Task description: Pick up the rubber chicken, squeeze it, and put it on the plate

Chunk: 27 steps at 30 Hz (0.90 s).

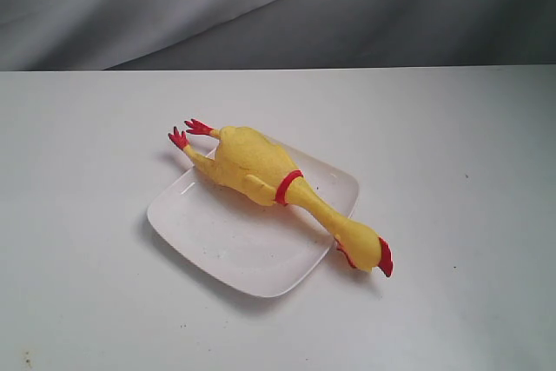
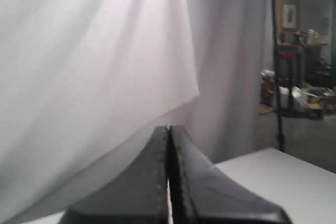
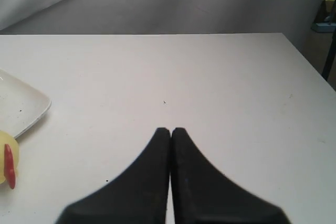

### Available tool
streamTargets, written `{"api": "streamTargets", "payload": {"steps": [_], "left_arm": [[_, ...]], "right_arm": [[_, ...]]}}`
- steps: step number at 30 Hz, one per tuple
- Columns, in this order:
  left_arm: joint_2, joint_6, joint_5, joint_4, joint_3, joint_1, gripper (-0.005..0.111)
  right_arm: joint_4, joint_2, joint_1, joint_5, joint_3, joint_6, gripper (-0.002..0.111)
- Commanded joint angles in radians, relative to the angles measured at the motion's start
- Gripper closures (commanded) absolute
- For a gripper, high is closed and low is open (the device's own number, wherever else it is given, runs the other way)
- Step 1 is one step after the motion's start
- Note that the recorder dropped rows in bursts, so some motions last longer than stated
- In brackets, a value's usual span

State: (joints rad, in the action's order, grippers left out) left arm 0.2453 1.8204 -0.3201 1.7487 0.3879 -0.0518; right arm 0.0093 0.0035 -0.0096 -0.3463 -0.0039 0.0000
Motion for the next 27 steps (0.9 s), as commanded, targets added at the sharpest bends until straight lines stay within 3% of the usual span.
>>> {"api": "streamTargets", "payload": {"steps": [1, 5, 12, 27], "left_arm": [[-0.122, 0.004, 0.01, -0.004, -0.003, 0.134, 0.107], [-0.199, 0.004, 0.037, -0.004, -0.003, 0.191, 0.107], [-0.245, 0.004, 0.032, -0.004, 0.0, 0.193, 0.107], [-0.245, 0.004, 0.163, -0.004, 0.0, 0.193, 0.107]], "right_arm": [[0.005, -0.003, -0.002, -0.002, 0.004, 0.0, 0.108], [0.005, -0.003, -0.002, -0.002, 0.004, 0.0, 0.108], [0.005, -0.003, -0.002, -0.002, 0.004, 0.0, 0.108], [0.005, -0.003, -0.002, -0.002, 0.004, 0.0, 0.108]]}}
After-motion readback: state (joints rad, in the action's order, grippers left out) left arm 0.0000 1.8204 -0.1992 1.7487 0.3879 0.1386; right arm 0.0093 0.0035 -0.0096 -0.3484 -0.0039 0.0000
